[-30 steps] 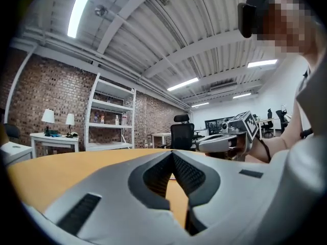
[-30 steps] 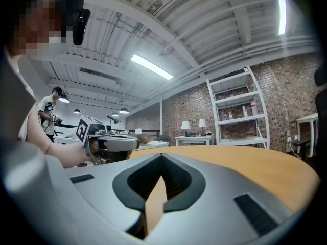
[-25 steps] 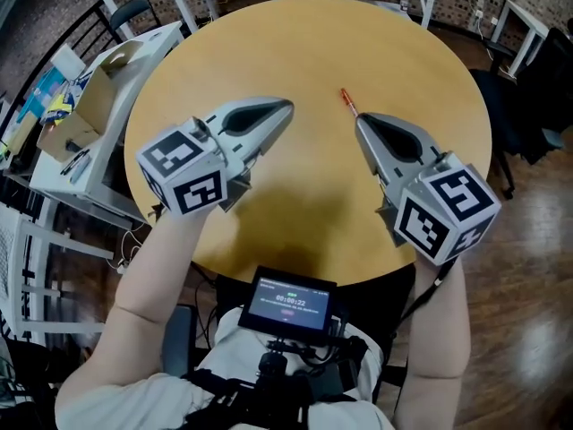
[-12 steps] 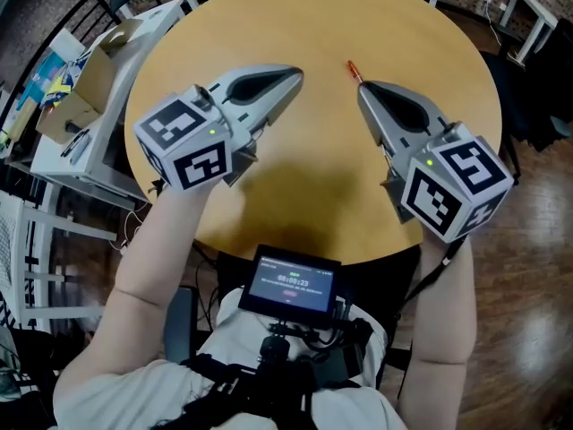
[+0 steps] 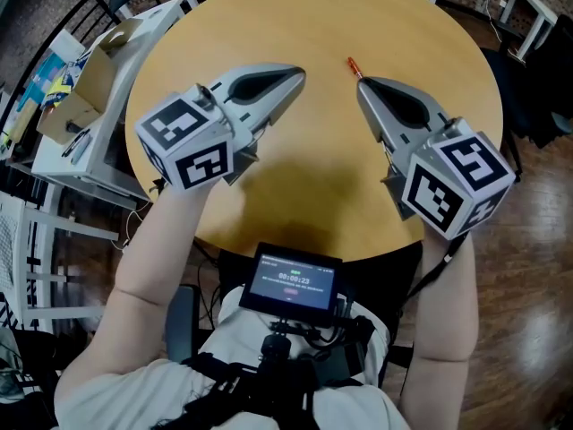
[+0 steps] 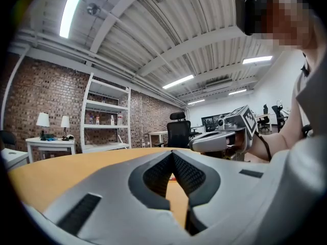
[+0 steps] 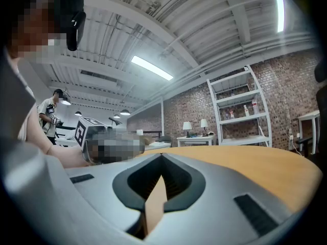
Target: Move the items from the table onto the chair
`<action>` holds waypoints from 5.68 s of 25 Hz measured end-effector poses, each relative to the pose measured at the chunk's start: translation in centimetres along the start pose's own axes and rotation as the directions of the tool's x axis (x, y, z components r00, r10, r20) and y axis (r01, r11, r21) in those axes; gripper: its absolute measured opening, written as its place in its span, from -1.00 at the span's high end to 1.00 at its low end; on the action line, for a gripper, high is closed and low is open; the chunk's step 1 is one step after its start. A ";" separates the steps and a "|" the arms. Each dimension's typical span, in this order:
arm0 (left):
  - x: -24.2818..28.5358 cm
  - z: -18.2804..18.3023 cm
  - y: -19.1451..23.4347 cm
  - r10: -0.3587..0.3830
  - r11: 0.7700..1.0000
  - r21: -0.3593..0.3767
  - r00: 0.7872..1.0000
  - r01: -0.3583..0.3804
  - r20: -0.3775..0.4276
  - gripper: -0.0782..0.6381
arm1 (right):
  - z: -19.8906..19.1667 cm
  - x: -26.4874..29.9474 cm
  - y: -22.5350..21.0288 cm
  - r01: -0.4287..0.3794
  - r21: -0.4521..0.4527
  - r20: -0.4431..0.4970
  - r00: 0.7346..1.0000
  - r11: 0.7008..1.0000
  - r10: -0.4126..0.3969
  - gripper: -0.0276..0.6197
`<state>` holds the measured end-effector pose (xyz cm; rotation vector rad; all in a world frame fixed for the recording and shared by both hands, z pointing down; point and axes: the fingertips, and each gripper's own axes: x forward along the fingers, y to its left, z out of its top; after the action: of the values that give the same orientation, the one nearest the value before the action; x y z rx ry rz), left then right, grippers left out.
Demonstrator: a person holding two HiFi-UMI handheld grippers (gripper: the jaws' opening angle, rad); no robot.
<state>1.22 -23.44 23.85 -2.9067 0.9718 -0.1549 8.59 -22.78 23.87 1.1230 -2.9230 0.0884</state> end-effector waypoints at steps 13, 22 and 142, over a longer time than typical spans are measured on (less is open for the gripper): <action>0.9 -1.5 0.0 0.010 0.990 0.141 0.996 0.002 -0.087 0.73 | -0.3 -0.2 -0.5 0.005 0.003 0.016 1.000 1.000 -0.005 0.91; 3.1 -4.2 -2.6 -0.121 0.857 0.444 0.940 0.262 -0.320 0.73 | -0.8 -1.0 -1.3 0.004 0.024 0.038 0.999 1.000 -0.005 0.91; -51.7 -13.8 31.5 0.792 0.610 0.761 0.168 -0.220 -0.586 0.61 | 0.7 13.6 22.2 -0.508 -0.078 0.011 0.860 0.858 0.510 0.91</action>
<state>-60.27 -17.90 30.57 -1.5445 1.6543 -1.8017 -16.41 -15.47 22.42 0.3133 -3.1353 -0.0347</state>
